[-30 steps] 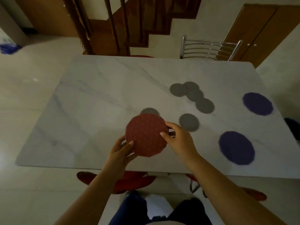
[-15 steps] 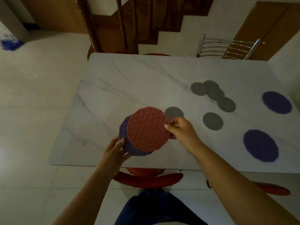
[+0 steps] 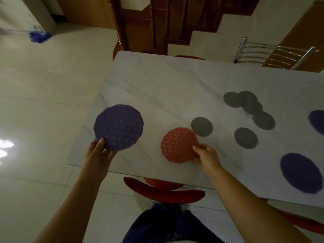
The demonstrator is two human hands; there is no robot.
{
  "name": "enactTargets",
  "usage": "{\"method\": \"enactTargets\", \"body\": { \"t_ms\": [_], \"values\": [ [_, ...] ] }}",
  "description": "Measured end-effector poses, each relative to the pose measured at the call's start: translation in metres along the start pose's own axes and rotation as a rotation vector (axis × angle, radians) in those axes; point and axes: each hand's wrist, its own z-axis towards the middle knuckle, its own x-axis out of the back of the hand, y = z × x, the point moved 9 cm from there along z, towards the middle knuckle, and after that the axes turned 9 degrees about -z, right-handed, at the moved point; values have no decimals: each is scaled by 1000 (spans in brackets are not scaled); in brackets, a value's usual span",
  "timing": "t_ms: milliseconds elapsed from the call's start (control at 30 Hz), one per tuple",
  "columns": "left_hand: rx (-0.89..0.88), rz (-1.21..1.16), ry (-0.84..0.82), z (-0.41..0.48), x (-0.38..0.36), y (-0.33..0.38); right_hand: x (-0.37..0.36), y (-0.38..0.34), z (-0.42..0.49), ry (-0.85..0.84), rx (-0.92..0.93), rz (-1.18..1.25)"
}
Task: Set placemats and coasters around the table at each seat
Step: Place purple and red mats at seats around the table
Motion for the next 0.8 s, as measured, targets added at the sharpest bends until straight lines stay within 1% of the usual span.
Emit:
{"method": "enactTargets", "body": {
  "t_ms": [133,233,333,400,500,633,700,800],
  "values": [
    [10,33,-13,-11,-1,-10,-2,15,9,57,-9,-151],
    [28,43,-12,-17,-1,-17,2,15,12,128,13,-272],
    [43,41,-8,-21,0,-23,4,10,14,156,47,-375],
    [45,37,-15,-24,0,-26,6,8,16,140,54,-393],
    [56,36,-26,-28,-3,-31,5,9,17,64,47,-392],
    [70,19,-26,-32,-2,-38,2,9,14,-47,76,-511],
    [77,8,-36,-34,-2,-39,4,9,11,-59,82,-566],
    [90,0,-51,-36,0,-39,8,2,4,-31,117,-641]
  ]
}}
